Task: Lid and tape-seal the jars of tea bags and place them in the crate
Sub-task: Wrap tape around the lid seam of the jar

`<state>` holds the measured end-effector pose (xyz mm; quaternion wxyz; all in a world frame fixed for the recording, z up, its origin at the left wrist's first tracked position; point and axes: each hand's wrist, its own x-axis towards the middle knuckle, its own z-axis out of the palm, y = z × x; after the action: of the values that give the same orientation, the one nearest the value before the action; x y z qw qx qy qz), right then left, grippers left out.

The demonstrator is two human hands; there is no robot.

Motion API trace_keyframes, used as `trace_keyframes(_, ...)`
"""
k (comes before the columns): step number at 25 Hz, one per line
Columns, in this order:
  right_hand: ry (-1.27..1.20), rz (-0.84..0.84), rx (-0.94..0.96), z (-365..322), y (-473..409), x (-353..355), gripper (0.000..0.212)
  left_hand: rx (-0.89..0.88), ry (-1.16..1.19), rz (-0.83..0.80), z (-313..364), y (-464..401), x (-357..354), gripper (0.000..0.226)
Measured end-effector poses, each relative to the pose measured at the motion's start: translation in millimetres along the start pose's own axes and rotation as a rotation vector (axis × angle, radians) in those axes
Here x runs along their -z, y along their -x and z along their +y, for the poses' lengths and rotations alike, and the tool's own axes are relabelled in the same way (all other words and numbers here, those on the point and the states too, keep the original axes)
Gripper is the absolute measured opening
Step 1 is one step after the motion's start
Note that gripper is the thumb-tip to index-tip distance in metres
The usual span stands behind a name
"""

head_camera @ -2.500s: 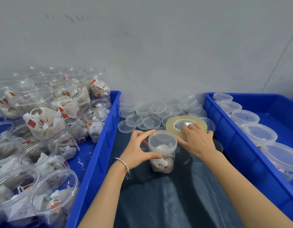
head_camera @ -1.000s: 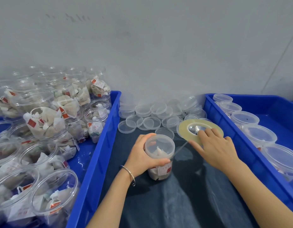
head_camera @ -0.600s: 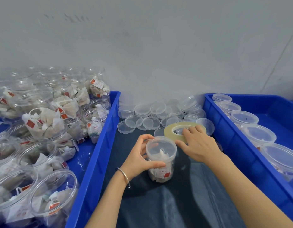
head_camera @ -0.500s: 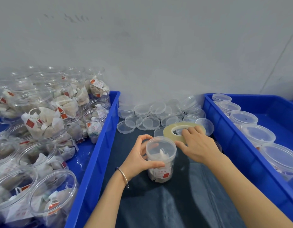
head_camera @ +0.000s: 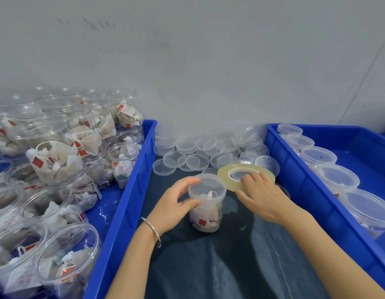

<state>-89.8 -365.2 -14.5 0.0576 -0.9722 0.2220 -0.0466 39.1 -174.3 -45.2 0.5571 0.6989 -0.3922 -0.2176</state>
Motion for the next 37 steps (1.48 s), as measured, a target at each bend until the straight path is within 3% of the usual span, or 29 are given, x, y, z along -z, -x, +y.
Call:
trace_keyframes(3,-0.027,0.010,0.053,1.8,3.5,1.2,0.038,0.005,-0.223,0.042,6.3,-1.1,-22.3,0.061)
trace_keyframes(6,-0.021,0.070,0.061,0.5,8.0,-0.8,0.043,0.034,-0.306,0.328,9.1,-8.6,-53.7,0.092)
trace_keyframes(9,0.058,0.102,0.023,4.1,11.3,0.7,0.045,0.009,-0.226,0.461,5.4,-17.5,-59.3,0.084)
trace_keyframes(13,0.185,0.119,-0.024,5.8,7.7,1.8,0.048,-0.035,-0.172,0.338,-4.4,-22.6,-46.5,0.077)
trace_keyframes(20,0.114,0.131,-0.069,4.0,5.6,-2.0,0.028,-0.028,-0.149,0.017,-8.9,-34.8,-22.2,0.080)
trace_keyframes(28,-0.035,-0.046,-0.149,2.0,-1.9,-4.5,0.046,0.055,-0.215,-0.249,8.5,-43.8,4.1,0.082)
trace_keyframes(31,0.059,-0.004,-0.139,2.2,0.6,-6.9,0.046,0.070,-0.363,-0.365,20.5,-44.3,5.5,0.084)
trace_keyframes(34,0.087,0.013,-0.149,-0.8,1.8,-8.6,0.048,0.071,-0.480,-0.349,25.6,-34.8,-5.7,0.078)
trace_keyframes(37,0.042,0.005,-0.179,-4.1,4.3,-12.6,0.048,0.151,-0.507,-0.208,26.2,-24.0,-23.8,0.073)
